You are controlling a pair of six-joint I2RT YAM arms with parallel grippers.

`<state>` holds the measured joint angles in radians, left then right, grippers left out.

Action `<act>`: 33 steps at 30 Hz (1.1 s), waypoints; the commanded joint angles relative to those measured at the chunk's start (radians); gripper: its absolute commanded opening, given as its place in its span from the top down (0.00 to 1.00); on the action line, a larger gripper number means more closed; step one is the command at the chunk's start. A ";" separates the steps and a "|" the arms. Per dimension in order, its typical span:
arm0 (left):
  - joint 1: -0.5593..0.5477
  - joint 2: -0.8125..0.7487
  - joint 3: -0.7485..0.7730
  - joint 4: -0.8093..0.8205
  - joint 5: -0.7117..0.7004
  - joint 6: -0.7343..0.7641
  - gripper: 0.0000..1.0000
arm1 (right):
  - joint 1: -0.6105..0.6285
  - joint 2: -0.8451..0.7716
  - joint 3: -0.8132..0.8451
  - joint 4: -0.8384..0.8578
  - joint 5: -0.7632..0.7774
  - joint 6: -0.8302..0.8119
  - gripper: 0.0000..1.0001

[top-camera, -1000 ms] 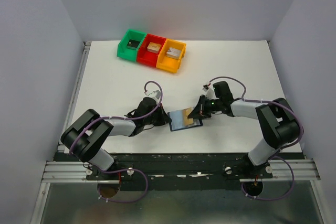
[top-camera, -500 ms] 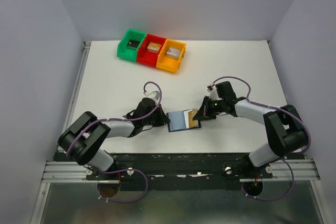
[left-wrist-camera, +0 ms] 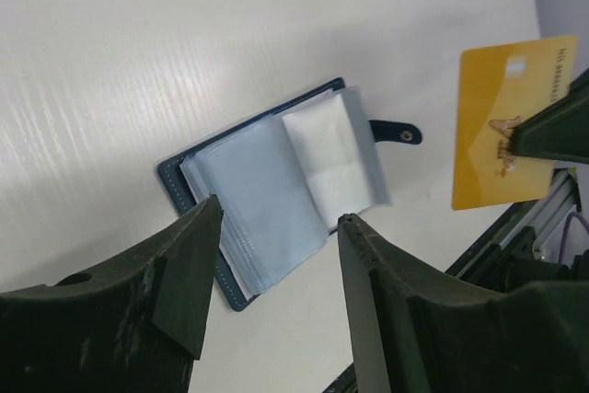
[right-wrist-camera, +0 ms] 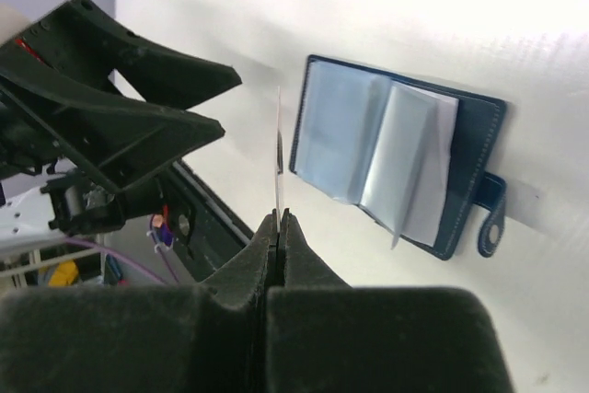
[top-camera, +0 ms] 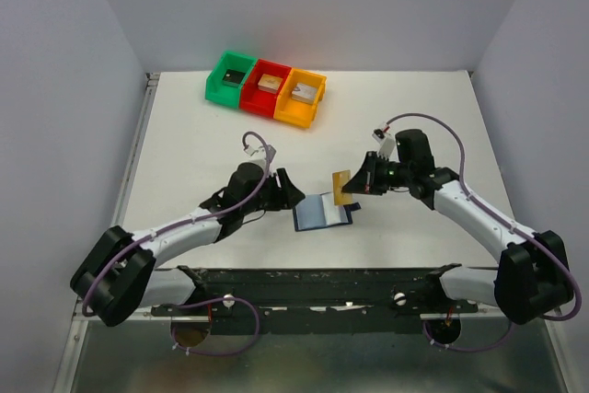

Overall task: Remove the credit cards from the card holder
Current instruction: Place the credit card at the center of the board.

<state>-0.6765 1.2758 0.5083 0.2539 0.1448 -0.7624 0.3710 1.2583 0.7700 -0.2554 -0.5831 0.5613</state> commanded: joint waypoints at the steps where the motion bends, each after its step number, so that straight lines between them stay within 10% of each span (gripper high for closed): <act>1: 0.002 -0.143 -0.023 0.022 -0.030 0.012 0.36 | -0.004 -0.025 -0.046 0.122 -0.190 -0.026 1.00; 15: 0.150 -0.282 -0.107 0.442 0.589 -0.054 0.36 | 0.180 0.049 0.118 -0.086 -0.394 -0.227 1.00; 33: 0.167 -0.208 0.075 0.105 0.849 0.135 0.41 | 0.287 0.098 0.244 -0.234 -0.386 -0.316 1.00</act>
<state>-0.5106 1.0492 0.5579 0.4446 0.9344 -0.6891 0.6426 1.3460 0.9653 -0.4362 -0.9466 0.2768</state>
